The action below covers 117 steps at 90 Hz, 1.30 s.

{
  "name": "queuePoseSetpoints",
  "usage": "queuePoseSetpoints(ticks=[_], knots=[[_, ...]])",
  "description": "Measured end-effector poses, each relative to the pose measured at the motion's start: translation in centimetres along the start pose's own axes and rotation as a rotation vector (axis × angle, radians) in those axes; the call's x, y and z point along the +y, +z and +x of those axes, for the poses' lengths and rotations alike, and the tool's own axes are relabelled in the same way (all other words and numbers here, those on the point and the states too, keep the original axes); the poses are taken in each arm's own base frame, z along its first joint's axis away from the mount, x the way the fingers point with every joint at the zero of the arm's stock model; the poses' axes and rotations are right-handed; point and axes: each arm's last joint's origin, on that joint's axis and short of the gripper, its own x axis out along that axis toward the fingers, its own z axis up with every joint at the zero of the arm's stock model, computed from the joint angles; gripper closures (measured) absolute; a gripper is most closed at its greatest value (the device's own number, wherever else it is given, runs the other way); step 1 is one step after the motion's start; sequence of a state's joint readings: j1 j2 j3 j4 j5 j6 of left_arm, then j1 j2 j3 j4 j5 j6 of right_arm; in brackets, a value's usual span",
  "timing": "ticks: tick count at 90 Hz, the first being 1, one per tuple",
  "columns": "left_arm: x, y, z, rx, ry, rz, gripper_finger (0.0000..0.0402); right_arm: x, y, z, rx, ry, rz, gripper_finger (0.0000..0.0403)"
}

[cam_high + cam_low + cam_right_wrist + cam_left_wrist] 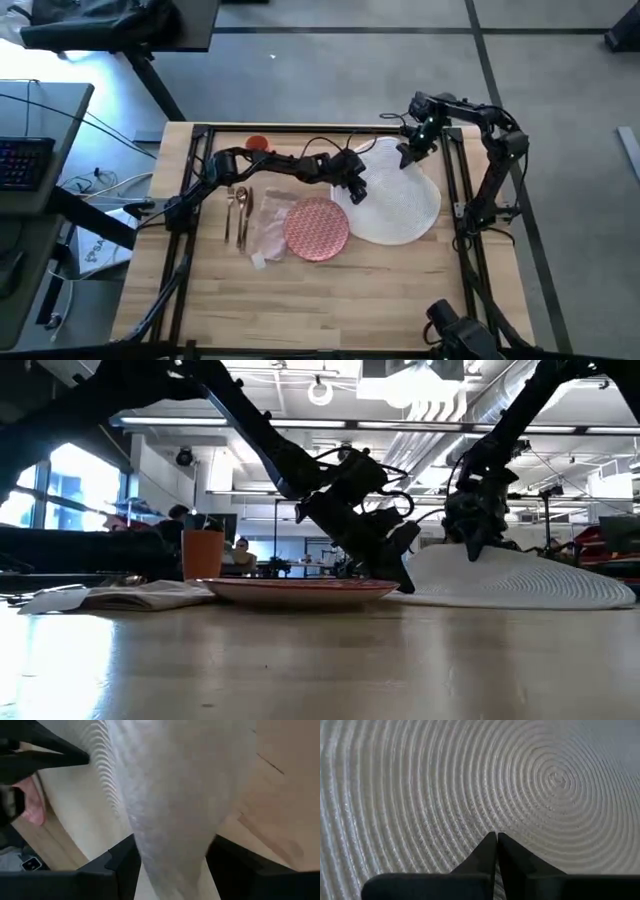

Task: Set table place
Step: Move the placemat from the upper right to the middle right

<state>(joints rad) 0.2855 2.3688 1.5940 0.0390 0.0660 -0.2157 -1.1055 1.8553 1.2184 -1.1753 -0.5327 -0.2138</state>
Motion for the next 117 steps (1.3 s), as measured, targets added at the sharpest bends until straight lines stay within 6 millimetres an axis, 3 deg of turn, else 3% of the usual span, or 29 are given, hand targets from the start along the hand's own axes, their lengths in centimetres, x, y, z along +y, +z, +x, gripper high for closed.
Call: queuePoseSetpoints(ticks=[28, 42, 59, 88, 108, 117], knots=[[0.0, -0.1, 0.0, 0.004, 0.001, 0.001, 0.0402, 1.8, 0.7, -3.0, -0.003, -0.008, -0.029, 0.0214], [0.0, -0.1, 0.0, 0.005, 0.001, 0.001, 0.0402, 2.3, 0.9, -3.0, 0.005, -0.050, -0.071, 0.0214], [0.0, -0.1, 0.0, 0.005, 0.002, 0.002, 0.0401, 1.8, 1.3, -3.0, 0.018, -0.326, -0.091, 0.0214], [-0.2, -0.2, 0.1, 0.001, 0.015, 0.005, 0.0401, 2.5, 2.2, -2.9, -0.102, -0.083, -0.273, 0.0214], [-0.4, -0.3, 0.3, -0.013, 0.032, 0.017, 0.0401, 1.9, 2.3, -3.0, -0.059, -0.308, -0.261, 0.0214], [-0.4, -0.3, 0.3, -0.012, 0.033, 0.017, 0.0401, 2.0, 2.0, -3.0, -0.043, -0.262, -0.284, 0.0214]])
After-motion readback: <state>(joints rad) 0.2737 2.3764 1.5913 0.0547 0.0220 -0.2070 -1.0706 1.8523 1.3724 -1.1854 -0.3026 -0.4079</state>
